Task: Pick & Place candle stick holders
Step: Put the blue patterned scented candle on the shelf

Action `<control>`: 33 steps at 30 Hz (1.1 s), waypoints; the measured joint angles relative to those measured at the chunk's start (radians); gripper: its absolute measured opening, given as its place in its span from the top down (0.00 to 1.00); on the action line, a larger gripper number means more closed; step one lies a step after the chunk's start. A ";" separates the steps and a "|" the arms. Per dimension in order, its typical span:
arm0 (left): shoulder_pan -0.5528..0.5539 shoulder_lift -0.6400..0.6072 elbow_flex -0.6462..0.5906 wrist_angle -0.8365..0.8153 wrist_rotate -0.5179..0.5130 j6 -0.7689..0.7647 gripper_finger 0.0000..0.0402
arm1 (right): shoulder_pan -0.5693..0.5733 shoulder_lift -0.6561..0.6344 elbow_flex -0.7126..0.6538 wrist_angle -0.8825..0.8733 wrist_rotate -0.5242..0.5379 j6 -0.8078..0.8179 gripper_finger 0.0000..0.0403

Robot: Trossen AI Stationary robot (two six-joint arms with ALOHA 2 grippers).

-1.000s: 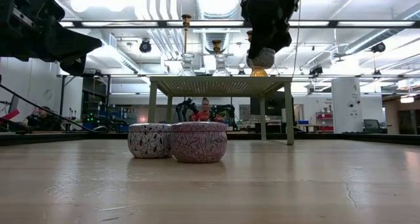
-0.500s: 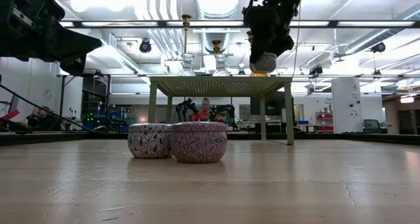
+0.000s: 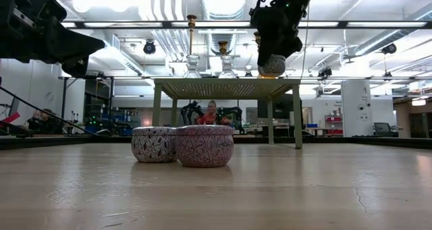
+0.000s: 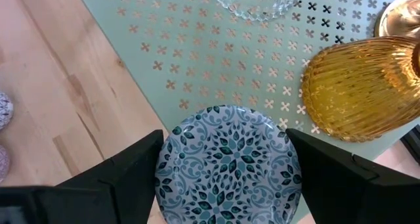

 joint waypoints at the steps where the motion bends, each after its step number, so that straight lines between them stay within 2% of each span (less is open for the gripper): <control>1: 0.000 0.000 0.000 0.000 0.000 0.000 0.98 | -0.001 0.000 0.000 0.000 0.000 0.000 0.26; 27: 0.000 0.000 0.000 0.000 0.000 0.000 0.98 | -0.031 0.001 -0.011 0.030 0.002 0.006 0.26; 33: 0.000 0.000 0.000 0.000 0.000 0.000 0.98 | -0.036 0.022 -0.013 0.035 0.029 0.004 0.27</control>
